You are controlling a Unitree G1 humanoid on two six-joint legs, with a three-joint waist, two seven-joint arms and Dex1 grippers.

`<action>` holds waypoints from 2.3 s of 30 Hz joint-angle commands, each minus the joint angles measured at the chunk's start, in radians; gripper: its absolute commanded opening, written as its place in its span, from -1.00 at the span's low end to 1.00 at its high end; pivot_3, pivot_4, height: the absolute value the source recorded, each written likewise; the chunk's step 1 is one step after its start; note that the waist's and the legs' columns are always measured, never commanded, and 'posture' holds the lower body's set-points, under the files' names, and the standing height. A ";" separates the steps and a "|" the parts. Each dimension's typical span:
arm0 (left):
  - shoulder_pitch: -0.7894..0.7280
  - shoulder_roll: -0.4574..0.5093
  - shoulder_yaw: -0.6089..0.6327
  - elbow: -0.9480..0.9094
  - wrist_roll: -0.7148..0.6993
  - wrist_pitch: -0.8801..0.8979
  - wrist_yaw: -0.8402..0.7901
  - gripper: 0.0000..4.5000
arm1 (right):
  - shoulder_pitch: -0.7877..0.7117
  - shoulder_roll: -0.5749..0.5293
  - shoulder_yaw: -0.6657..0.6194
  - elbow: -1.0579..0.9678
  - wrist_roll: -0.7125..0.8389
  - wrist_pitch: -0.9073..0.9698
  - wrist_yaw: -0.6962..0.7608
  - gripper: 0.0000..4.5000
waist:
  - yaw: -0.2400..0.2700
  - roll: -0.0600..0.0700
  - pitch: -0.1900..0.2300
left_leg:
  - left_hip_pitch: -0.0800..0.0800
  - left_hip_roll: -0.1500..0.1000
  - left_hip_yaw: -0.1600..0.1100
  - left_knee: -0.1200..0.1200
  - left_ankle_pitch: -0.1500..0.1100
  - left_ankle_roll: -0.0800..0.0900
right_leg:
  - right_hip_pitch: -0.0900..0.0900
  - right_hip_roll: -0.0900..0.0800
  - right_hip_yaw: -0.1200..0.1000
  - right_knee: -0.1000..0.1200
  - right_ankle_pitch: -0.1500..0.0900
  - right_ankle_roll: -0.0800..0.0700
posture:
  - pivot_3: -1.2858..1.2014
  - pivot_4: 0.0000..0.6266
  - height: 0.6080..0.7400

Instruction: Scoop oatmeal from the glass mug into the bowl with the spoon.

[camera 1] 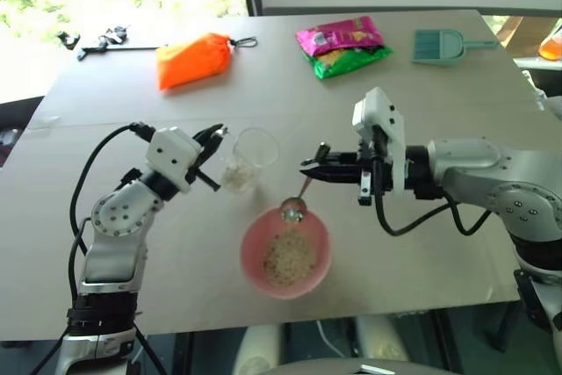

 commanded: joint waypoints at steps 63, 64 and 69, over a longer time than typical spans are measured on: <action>0.026 -0.224 -0.028 -0.274 -0.043 0.192 0.229 -1.00 | -0.193 0.309 -0.127 0.381 -0.005 0.006 -0.197 0.14 | 0.019 0.000 0.000 | 0.000 -0.001 -0.003 0.008 0.000 0.000 | 0.003 0.000 -0.003 0.006 0.000 0.000 | 0.03 -0.52 1.00; 0.024 -0.232 -0.025 -0.275 -0.050 0.203 0.239 -1.00 | -0.191 0.304 -0.136 0.375 -0.007 0.009 -0.183 0.34 | 0.020 0.000 0.000 | 0.000 -0.001 -0.003 0.008 0.000 0.000 | 0.003 0.000 -0.003 0.006 0.000 0.000 | 0.03 -0.52 1.00; 0.019 -0.266 0.013 -0.271 -0.085 0.250 0.283 -1.00 | -0.160 0.248 -0.196 0.320 -0.021 -0.013 -0.105 0.98 | 0.020 0.000 0.000 | 0.000 -0.001 -0.003 0.009 0.000 0.000 | 0.003 0.000 -0.003 0.006 0.000 0.000 | 0.03 -0.52 1.00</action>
